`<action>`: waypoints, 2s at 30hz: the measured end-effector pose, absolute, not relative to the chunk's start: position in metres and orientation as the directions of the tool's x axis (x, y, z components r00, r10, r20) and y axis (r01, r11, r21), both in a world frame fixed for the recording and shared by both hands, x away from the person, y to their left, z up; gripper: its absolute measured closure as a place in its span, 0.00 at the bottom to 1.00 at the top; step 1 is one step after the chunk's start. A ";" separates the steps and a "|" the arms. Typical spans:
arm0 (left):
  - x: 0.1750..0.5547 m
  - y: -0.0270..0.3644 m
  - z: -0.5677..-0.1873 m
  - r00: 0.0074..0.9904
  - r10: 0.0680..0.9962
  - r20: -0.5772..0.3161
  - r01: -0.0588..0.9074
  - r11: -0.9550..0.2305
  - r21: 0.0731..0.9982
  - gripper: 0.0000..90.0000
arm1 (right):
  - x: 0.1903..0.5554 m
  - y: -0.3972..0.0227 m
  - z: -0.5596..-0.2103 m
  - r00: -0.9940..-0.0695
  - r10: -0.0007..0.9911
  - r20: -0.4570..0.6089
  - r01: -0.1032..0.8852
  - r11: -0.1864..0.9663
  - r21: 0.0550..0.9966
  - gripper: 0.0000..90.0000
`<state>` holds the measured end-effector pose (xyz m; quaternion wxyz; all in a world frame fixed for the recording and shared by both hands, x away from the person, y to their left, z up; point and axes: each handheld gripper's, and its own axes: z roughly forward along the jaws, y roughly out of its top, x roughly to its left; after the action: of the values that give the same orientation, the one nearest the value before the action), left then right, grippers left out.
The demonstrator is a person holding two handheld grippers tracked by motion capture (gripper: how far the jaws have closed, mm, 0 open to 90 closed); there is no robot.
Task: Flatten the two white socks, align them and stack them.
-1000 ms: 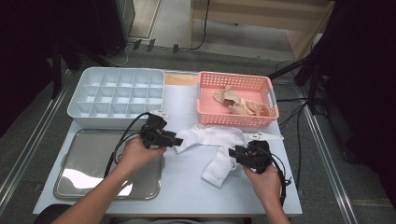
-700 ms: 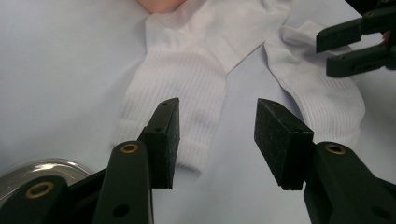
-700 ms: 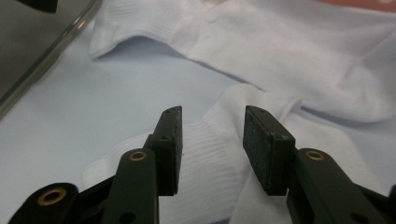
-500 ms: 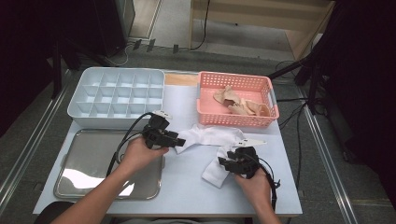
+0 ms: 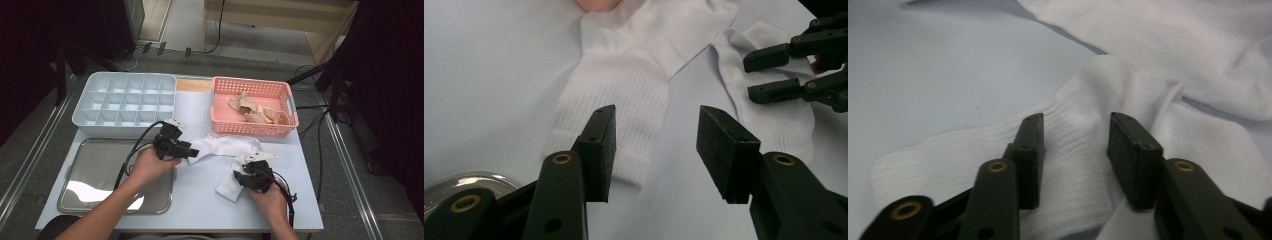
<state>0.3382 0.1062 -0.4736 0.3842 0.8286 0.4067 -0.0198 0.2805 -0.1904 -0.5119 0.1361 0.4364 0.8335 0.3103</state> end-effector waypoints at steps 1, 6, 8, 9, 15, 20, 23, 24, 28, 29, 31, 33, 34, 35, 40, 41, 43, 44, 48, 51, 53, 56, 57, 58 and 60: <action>0.338 0.106 -0.474 0.670 0.658 -0.344 0.688 -0.376 0.621 0.57 | 0.281 -0.190 -0.512 -0.580 0.813 0.043 0.644 0.425 0.636 0.77; 0.338 0.105 -0.474 0.673 0.657 -0.340 0.686 -0.381 0.620 0.57 | 0.286 -0.190 -0.511 -0.562 0.821 0.098 0.678 0.389 0.624 0.95; 0.337 0.105 -0.474 0.673 0.657 -0.339 0.684 -0.381 0.622 0.57 | 0.289 -0.190 -0.509 -0.549 0.826 0.128 0.701 0.372 0.609 0.97; 0.338 0.105 -0.474 0.673 0.658 -0.338 0.684 -0.380 0.623 0.57 | 0.290 -0.191 -0.508 -0.545 0.826 0.148 0.710 0.360 0.606 0.97; 0.338 0.108 -0.473 0.671 0.662 -0.334 0.683 -0.376 0.626 0.57 | 0.293 -0.190 -0.491 -0.543 0.816 0.196 0.695 0.306 0.650 0.98; 0.337 0.108 -0.471 0.670 0.663 -0.334 0.681 -0.370 0.632 0.57 | 0.296 -0.182 -0.478 -0.557 0.803 0.211 0.669 0.284 0.686 0.98; 0.337 0.110 -0.470 0.673 0.661 -0.332 0.677 -0.369 0.637 0.57 | 0.301 -0.176 -0.473 -0.564 0.798 0.213 0.658 0.278 0.699 0.98; 0.337 0.110 -0.469 0.670 0.664 -0.334 0.679 -0.364 0.638 0.57 | 0.303 -0.174 -0.471 -0.565 0.796 0.215 0.657 0.276 0.702 0.98; 0.337 0.112 -0.468 0.668 0.665 -0.333 0.677 -0.358 0.642 0.57 | 0.314 -0.166 -0.466 -0.570 0.789 0.229 0.646 0.258 0.718 0.98; 0.337 0.112 -0.468 0.668 0.665 -0.334 0.678 -0.358 0.642 0.57 | 0.317 -0.164 -0.464 -0.568 0.787 0.241 0.646 0.245 0.723 0.98; 0.337 0.113 -0.468 0.665 0.667 -0.336 0.680 -0.354 0.642 0.57 | 0.325 -0.160 -0.462 -0.564 0.788 0.249 0.645 0.232 0.728 0.98; 0.337 0.114 -0.467 0.664 0.670 -0.332 0.679 -0.354 0.644 0.57 | 0.333 -0.155 -0.462 -0.563 0.786 0.256 0.645 0.223 0.731 0.98; 0.337 0.114 -0.467 0.664 0.669 -0.334 0.678 -0.351 0.645 0.57 | 0.335 -0.153 -0.463 -0.562 0.788 0.254 0.645 0.224 0.731 0.98; 0.337 0.115 -0.467 0.664 0.669 -0.333 0.678 -0.351 0.646 0.57 | 0.338 -0.151 -0.465 -0.560 0.790 0.250 0.644 0.225 0.731 0.98; 0.336 0.114 -0.469 0.666 0.668 -0.331 0.678 -0.358 0.642 0.57 | 0.350 -0.145 -0.480 -0.553 0.801 0.229 0.664 0.259 0.701 0.96; 0.336 0.113 -0.469 0.665 0.670 -0.330 0.679 -0.359 0.640 0.57 | 0.351 -0.144 -0.484 -0.550 0.804 0.227 0.671 0.263 0.693 0.96; 0.336 0.112 -0.470 0.667 0.668 -0.331 0.678 -0.360 0.640 0.57 | 0.354 -0.142 -0.490 -0.552 0.805 0.216 0.678 0.283 0.679 0.95; 0.336 0.111 -0.471 0.668 0.666 -0.331 0.678 -0.364 0.638 0.57 | 0.354 -0.142 -0.492 -0.549 0.807 0.217 0.683 0.283 0.674 0.93; 0.333 0.104 -0.474 0.678 0.658 -0.327 0.674 -0.380 0.633 0.57 | 0.354 -0.143 -0.494 -0.546 0.809 0.219 0.688 0.284 0.668 0.81; 0.332 0.099 -0.476 0.682 0.651 -0.335 0.675 -0.381 0.632 0.57 | 0.349 -0.150 -0.483 -0.552 0.798 0.244 0.681 0.262 0.684 0.75; 0.331 0.095 -0.476 0.686 0.647 -0.334 0.673 -0.389 0.629 0.57 | 0.346 -0.154 -0.477 -0.561 0.792 0.242 0.667 0.260 0.698 0.75; 0.329 0.090 -0.476 0.694 0.636 -0.338 0.667 -0.391 0.634 0.56 | 0.340 -0.163 -0.469 -0.563 0.791 0.239 0.659 0.256 0.708 0.75; 0.329 0.088 -0.476 0.697 0.630 -0.341 0.665 -0.391 0.636 0.56 | 0.338 -0.166 -0.467 -0.568 0.788 0.237 0.655 0.258 0.710 0.76; 0.328 0.086 -0.476 0.697 0.629 -0.344 0.665 -0.388 0.638 0.55 | 0.336 -0.170 -0.465 -0.567 0.789 0.235 0.653 0.257 0.712 0.76; 0.328 0.082 -0.476 0.703 0.625 -0.339 0.659 -0.396 0.639 0.53 | 0.330 -0.177 -0.462 -0.559 0.796 0.234 0.657 0.252 0.711 0.76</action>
<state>0.3281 0.0822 -0.4761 0.3930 0.8351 0.3844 -0.0221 0.3303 -0.1768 -0.4624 0.0867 0.4616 0.7865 0.4009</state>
